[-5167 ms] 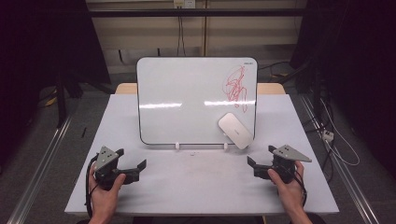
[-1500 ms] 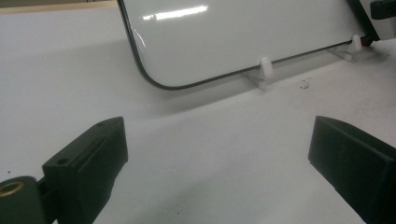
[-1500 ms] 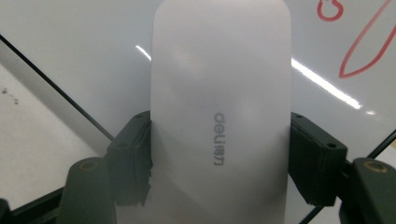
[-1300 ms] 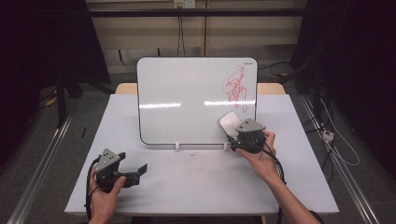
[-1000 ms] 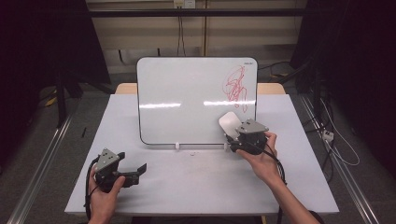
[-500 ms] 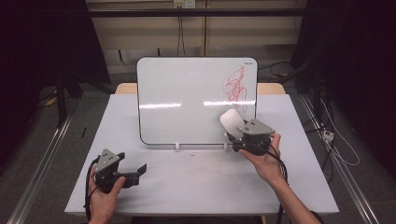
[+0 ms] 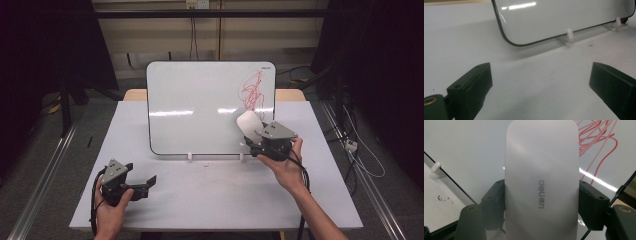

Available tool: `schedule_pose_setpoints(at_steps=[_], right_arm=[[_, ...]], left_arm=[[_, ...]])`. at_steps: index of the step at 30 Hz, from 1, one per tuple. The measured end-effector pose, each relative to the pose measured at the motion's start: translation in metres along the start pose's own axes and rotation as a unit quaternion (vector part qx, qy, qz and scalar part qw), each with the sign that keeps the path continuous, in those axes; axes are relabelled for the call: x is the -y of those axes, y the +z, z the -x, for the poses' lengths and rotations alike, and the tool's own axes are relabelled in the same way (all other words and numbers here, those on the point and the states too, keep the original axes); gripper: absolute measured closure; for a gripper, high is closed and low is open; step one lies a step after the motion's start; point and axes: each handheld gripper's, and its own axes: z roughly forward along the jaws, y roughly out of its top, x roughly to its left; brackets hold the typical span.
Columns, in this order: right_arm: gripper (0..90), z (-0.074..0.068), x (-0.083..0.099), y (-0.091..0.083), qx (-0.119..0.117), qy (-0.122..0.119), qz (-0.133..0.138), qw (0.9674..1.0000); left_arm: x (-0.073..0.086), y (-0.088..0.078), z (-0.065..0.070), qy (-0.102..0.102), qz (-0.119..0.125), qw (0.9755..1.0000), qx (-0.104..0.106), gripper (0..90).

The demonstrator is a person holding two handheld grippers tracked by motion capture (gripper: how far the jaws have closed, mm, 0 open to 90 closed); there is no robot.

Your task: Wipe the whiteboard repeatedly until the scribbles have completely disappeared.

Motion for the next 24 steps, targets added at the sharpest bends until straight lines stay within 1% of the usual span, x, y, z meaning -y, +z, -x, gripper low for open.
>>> schedule_pose_setpoints(at_steps=[6, 7, 10, 11, 14, 15, 20, 22, 24], right_arm=[[31.2, 0.002, -0.009, 0.000, 0.005, -0.005, 0.008, 0.9999], [31.2, 0.004, -0.014, 0.001, 0.009, -0.009, 0.012, 0.9999], [31.2, 0.006, -0.018, 0.000, 0.012, -0.011, 0.015, 0.9998], [31.3, 0.010, -0.024, 0.000, 0.015, -0.013, 0.018, 0.9996], [31.2, 0.013, -0.029, 0.001, 0.022, -0.014, 0.022, 0.9994], [31.3, 0.014, -0.031, 0.001, 0.023, -0.013, 0.022, 0.9994], [31.2, 0.016, -0.039, 0.002, 0.033, -0.023, 0.029, 0.9988], [31.2, 0.019, -0.042, 0.002, 0.042, -0.019, 0.039, 0.9982], [31.2, 0.023, -0.045, 0.004, 0.047, -0.018, 0.042, 0.9979]], left_arm=[[0.000, 0.000, 0.001, -0.001, 0.001, 1.0000, 0.002, 4.7], [0.000, 0.001, 0.001, -0.001, 0.001, 1.0000, 0.003, 4.7], [-0.001, 0.002, 0.001, -0.001, 0.001, 1.0000, 0.005, 4.7], [-0.001, 0.002, 0.001, 0.000, -0.001, 1.0000, 0.006, 4.7], [-0.002, 0.002, 0.001, 0.002, -0.002, 1.0000, 0.007, 4.7], [-0.002, 0.002, 0.002, -0.001, 0.003, 1.0000, 0.008, 4.7], [-0.003, 0.003, 0.004, 0.003, 0.001, 1.0000, 0.008, 4.7], [-0.003, 0.003, 0.003, 0.003, 0.000, 1.0000, 0.008, 4.7], [-0.003, 0.002, 0.003, 0.002, 0.000, 1.0000, 0.007, 4.7]])
